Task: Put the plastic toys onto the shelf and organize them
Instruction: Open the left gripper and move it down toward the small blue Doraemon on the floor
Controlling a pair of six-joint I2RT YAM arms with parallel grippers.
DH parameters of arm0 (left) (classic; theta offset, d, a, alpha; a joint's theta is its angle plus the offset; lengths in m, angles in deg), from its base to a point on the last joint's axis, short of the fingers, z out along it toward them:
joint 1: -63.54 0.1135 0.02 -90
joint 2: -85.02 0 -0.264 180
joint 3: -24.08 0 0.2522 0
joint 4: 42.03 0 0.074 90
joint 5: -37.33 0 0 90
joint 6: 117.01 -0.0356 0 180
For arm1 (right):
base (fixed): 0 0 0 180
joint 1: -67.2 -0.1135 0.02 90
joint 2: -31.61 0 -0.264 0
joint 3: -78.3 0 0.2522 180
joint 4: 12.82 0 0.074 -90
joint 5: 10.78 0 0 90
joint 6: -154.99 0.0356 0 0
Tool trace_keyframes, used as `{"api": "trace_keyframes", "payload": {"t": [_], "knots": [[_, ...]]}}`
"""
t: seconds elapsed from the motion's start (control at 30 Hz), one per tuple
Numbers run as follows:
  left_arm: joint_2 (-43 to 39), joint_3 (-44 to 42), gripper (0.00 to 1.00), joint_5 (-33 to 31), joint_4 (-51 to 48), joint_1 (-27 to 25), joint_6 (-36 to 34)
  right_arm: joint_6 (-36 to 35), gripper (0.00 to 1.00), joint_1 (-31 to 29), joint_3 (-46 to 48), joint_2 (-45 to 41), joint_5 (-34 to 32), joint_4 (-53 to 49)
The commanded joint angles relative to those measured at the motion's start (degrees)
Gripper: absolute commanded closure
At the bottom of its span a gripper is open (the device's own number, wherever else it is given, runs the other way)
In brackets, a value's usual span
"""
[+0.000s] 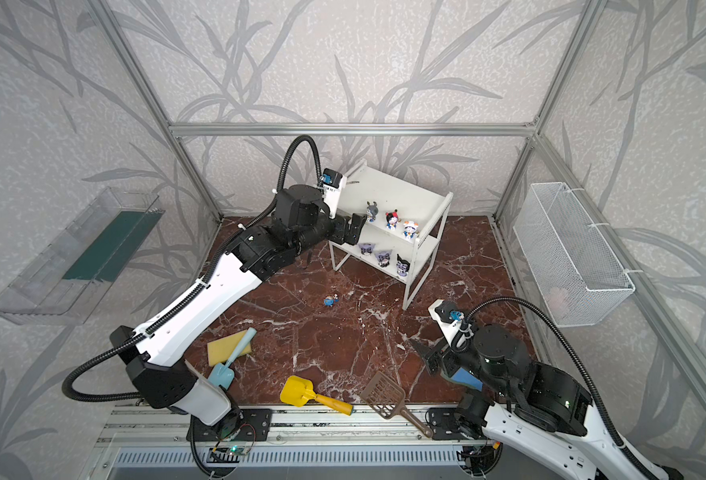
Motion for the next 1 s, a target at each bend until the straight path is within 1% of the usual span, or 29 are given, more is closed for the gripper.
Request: {"api": "trace_keyframes", "payload": {"t": [0.0, 0.07, 0.13, 0.23, 0.33, 0.4, 0.47, 0.57, 0.63, 0.73, 0.8, 0.87, 0.97], "knots": [[-0.24, -0.29, 0.01, -1.97, -1.61, 0.76, 0.75, -0.14, 0.01, 0.26, 0.53, -0.48, 0.75, 0.09], [-1.70, -2.44, 0.01, -2.35, -2.16, 0.99, -0.10, -0.33, 0.01, 0.24, 0.61, -0.40, 1.21, 0.22], [-4.40, -7.17, 0.01, -3.15, -1.84, 1.06, -1.04, -0.68, 0.01, 0.24, 0.77, -0.31, 2.25, 0.29], [-10.97, -18.12, 0.01, -3.86, 0.45, 1.29, -1.04, -1.14, 0.01, 0.24, 0.90, 0.46, 5.24, 0.79], [-17.91, -29.93, 0.01, -3.03, 3.31, 2.19, 1.69, -0.80, 0.01, 0.28, 0.95, 2.58, 7.93, 1.82], [-21.78, -37.85, 0.01, -0.79, 5.51, 3.45, 4.27, 0.39, 0.01, 0.19, 1.80, 4.40, 9.41, 3.66], [-23.76, -44.78, 0.01, 2.37, 8.05, 5.15, 6.91, 2.09, 0.01, 0.23, 3.42, 5.83, 10.83, 6.44], [-22.84, -52.64, 0.01, 9.69, 13.78, 8.22, 9.40, 4.84, 0.01, 0.26, 6.77, 7.16, 13.04, 11.77], [-19.71, -54.82, 0.01, 13.42, 16.88, 10.02, 10.33, 6.35, 0.01, 0.18, 8.01, 8.34, 14.51, 13.91], [-13.20, -53.89, 0.06, 14.91, 18.62, 12.13, 12.15, 7.90, 0.01, 0.15, 8.74, 9.58, 15.39, 14.71], [-8.84, -52.27, 0.11, 13.94, 19.86, 13.41, 14.62, 8.47, 0.01, 0.07, 8.87, 9.40, 15.14, 14.11], [-4.33, -49.70, 0.20, 12.47, 19.25, 14.40, 16.11, 8.78, 0.01, 0.07, 8.90, 8.44, 14.31, 12.88], [2.68, -44.01, 0.31, 8.02, 15.61, 14.45, 15.88, 9.02, 0.01, -0.03, 8.70, 6.73, 13.18, 11.06]]}}
